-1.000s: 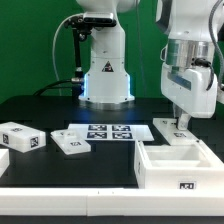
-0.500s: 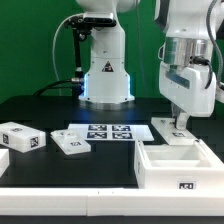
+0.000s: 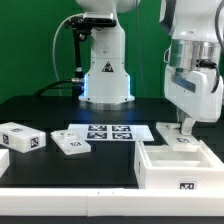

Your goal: Assemble cabinet

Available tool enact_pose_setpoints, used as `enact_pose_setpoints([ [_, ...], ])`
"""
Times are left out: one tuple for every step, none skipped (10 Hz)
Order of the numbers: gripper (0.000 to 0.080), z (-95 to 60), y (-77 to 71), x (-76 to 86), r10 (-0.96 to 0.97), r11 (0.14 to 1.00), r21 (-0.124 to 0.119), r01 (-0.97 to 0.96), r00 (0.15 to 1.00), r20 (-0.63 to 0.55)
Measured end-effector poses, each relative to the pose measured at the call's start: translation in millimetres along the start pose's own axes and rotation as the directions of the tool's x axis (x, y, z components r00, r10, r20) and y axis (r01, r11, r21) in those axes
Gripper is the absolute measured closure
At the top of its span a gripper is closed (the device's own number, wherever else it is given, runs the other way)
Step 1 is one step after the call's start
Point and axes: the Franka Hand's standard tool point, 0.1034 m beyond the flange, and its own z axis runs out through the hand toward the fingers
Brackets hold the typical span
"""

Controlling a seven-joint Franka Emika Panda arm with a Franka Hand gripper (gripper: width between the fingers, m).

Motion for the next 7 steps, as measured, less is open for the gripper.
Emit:
enact_pose_setpoints([
  [0.0735, -0.2, -0.4, 1.2, -0.002, 1.0, 0.001, 0.002, 1.0, 0.0],
  [0.0735, 0.5, 0.1, 1.0, -0.003, 1.0, -0.001, 0.003, 1.0, -0.002],
  [0.0735, 0.6, 0.2, 1.0, -0.003, 1.0, -0.001, 0.003, 1.0, -0.002],
  [0.0735, 0.7, 0.2, 1.0, -0.004, 1.0, -0.001, 0.004, 1.0, -0.002],
  [0.0735, 0.9, -0.9, 1.0, -0.003, 1.0, 0.0, 0.003, 1.0, -0.003],
  [0.0735, 1.4, -11.1, 1.3, -0.003, 1.0, 0.012, 0.003, 1.0, -0.009],
  [0.0735, 1.9, -26.6, 2.8, -0.002, 1.0, 0.029, 0.002, 1.0, -0.018],
])
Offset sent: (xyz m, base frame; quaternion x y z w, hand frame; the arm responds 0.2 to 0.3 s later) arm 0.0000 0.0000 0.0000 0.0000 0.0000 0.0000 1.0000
